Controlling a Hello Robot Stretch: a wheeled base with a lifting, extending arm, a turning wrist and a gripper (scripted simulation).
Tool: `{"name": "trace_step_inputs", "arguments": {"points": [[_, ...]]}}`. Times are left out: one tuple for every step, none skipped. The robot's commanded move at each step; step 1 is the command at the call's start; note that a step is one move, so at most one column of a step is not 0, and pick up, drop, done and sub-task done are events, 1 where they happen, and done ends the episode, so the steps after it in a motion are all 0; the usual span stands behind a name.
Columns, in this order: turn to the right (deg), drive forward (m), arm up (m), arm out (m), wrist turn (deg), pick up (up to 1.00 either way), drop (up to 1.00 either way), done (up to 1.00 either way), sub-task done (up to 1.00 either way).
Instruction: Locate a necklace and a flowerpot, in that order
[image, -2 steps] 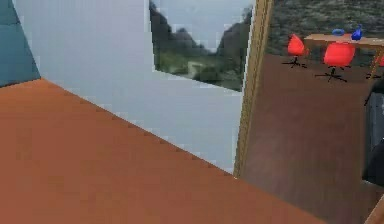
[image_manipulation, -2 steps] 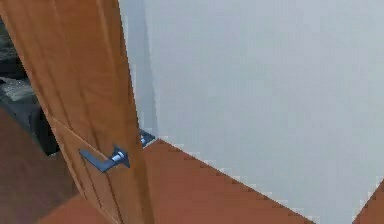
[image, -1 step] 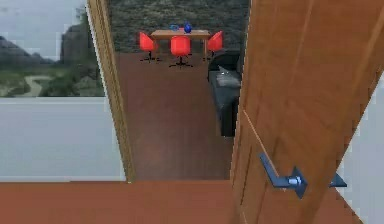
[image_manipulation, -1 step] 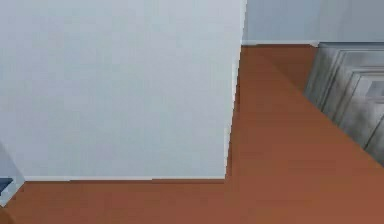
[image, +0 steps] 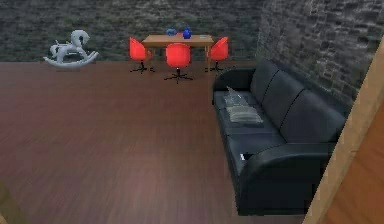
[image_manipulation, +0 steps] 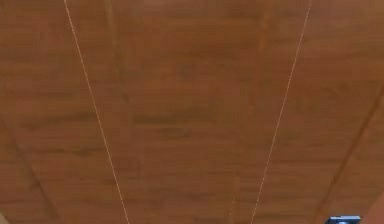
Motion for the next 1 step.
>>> {"name": "trace_step_inputs", "arguments": {"points": [[0.0,1.00,0.00,0.00,0.0,0.00,0.00,0.00,0.00]]}}
